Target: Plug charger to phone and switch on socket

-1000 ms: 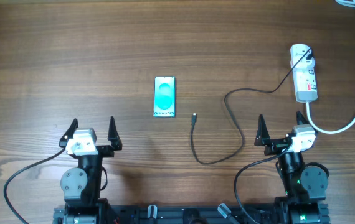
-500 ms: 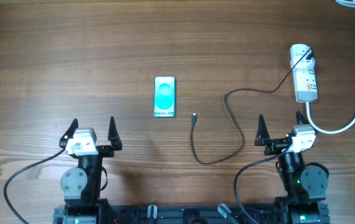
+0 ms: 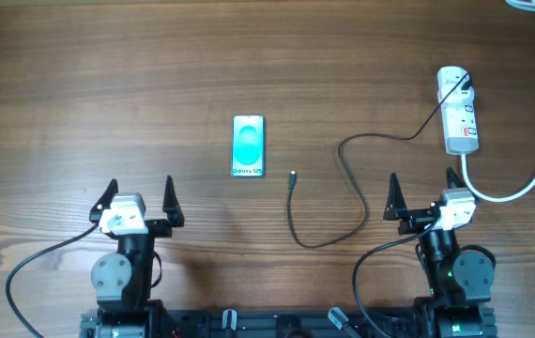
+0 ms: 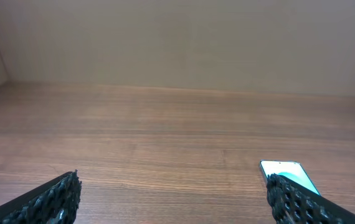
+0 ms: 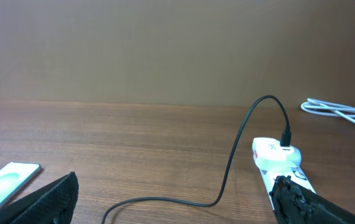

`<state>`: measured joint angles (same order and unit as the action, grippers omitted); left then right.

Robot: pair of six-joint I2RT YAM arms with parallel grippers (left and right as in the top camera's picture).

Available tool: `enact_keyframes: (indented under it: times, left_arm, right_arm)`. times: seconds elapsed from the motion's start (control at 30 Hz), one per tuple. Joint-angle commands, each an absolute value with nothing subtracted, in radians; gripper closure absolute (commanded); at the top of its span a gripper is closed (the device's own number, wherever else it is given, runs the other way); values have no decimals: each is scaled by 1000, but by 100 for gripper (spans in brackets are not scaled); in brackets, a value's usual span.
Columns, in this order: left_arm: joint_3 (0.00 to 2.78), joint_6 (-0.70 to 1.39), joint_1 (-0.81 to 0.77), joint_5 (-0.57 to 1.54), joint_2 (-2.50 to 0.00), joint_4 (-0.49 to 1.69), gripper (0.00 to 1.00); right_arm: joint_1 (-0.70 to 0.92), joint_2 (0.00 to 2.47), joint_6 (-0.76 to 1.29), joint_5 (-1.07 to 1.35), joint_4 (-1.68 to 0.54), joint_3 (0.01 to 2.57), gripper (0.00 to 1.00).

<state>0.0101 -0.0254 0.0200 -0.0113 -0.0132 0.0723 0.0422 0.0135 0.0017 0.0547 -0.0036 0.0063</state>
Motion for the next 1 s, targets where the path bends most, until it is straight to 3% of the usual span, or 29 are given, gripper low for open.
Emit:
enact_keyframes:
  times: [0.0,0.17,0.27,0.43,0.97]
  left_arm:
    - [6,-36,28,286,-7,49,0]
    - [6,-37,28,1151,-7,-142,0]
    - [6,-37,28,1369,-7,-392,0]
    - [6,36,28,1408,-7,-624,0]
    - [6,62,28,1425,-7,-625,0]
  right_arm:
    - [38,11,1,45,1,5,0]
    - [38,11,1,45,1,5,0]
    - [38,11,1,45,1,5,1]
    - [38,11,1,45,1,5,0]
    - [38,11,1,45,1,5,0]
